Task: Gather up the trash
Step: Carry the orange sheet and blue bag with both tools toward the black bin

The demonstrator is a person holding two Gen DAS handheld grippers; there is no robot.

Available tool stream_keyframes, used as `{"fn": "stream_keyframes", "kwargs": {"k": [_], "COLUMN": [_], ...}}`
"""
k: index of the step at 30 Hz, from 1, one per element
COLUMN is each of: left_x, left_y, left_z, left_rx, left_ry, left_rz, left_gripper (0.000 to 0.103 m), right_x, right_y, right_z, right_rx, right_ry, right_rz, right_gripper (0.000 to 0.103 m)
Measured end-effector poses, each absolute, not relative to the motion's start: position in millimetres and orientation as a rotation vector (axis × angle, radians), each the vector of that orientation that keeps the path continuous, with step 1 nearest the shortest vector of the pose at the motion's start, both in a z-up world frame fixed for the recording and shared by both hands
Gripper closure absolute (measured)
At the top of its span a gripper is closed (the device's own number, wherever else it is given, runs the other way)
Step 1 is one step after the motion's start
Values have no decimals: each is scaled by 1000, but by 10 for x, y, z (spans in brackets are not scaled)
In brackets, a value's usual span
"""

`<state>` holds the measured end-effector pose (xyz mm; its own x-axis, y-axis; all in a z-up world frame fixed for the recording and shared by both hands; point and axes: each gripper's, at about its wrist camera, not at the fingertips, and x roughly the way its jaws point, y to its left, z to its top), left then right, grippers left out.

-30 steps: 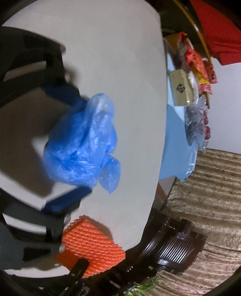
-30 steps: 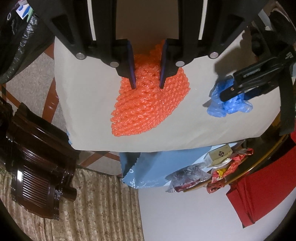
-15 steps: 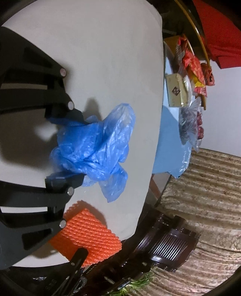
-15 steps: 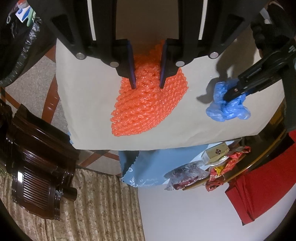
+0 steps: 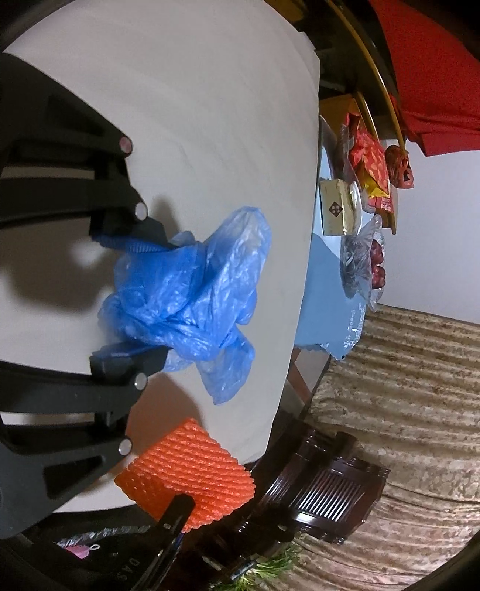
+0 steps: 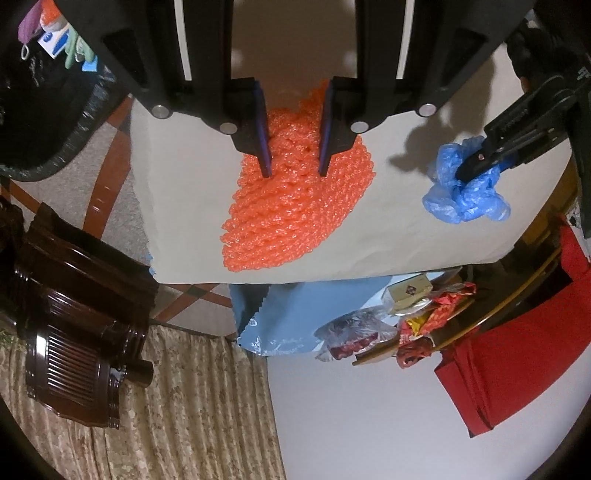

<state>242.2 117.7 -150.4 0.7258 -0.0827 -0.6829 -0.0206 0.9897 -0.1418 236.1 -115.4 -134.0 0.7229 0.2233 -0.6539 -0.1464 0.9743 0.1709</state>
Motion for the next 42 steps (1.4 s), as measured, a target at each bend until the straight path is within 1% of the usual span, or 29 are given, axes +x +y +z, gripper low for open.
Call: {"fn": "stream_keyframes", "kwargs": {"k": [17, 29, 42], "left_x": [1677, 1240, 891], "left_y": [926, 633, 240], "left_z": [-1189, -914, -655], "left_rx": [-128, -105, -72], "left_ry": [725, 674, 639], "left_rz": [-82, -128, -196], "left_gripper": [66, 66, 66], "right_x": [1664, 1165, 697], "right_y": [-1334, -1504, -1897], "right_z": [-909, -700, -515], "right_rx": [112, 107, 136], "right_ry": [678, 629, 568], "right_rz": [201, 175, 99], "right_gripper": [79, 79, 79]}}
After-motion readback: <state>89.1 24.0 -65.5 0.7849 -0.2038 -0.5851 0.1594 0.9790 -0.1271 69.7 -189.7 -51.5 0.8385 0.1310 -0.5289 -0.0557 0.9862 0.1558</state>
